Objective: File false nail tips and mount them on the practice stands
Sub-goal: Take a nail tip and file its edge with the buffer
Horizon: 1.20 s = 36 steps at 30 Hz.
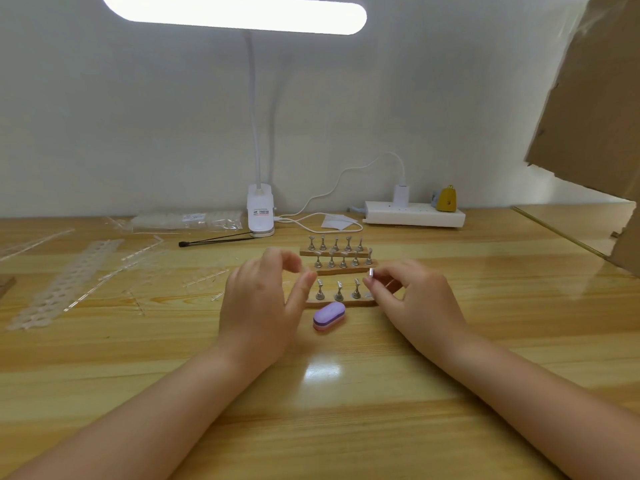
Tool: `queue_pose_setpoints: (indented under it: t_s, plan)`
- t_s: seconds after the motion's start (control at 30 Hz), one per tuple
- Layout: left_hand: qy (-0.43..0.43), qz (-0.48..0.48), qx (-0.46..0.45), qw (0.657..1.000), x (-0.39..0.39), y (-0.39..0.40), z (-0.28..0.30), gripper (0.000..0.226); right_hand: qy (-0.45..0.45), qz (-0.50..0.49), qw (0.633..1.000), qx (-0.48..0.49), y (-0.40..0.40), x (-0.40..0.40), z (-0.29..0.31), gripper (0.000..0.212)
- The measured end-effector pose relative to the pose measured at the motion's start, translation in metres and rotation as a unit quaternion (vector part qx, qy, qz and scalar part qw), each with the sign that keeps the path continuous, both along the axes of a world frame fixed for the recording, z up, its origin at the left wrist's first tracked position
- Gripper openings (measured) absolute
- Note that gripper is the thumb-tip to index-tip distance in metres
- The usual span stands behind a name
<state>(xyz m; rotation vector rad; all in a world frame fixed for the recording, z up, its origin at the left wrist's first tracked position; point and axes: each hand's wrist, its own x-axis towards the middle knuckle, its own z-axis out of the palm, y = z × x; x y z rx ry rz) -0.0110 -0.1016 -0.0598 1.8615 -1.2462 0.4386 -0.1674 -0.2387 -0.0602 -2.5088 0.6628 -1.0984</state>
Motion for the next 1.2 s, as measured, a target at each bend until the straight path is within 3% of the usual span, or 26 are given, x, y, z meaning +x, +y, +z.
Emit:
queue_pose_setpoints:
  t_s: [0.1,0.2,0.53,1.2]
  plan:
    - [-0.04,-0.071,-0.033,0.996,-0.011,0.001,0.003,0.029,-0.061,0.054,0.99,0.116,0.007,0.002,-0.001,0.004]
    - [-0.067,-0.099,-0.025,0.993,-0.017,0.0,0.002,0.031,-0.066,0.092,0.982,0.154,0.011,0.005,-0.003,0.007]
    - [-0.072,-0.109,-0.019,0.991,-0.017,-0.001,0.002,0.035,-0.071,0.146,0.983,0.083,0.017,0.004,-0.004,0.016]
    - [-0.042,-0.109,-0.012,0.993,-0.016,-0.001,0.004,0.038,-0.093,0.185,0.978,0.018,0.019,0.003,-0.003,0.016]
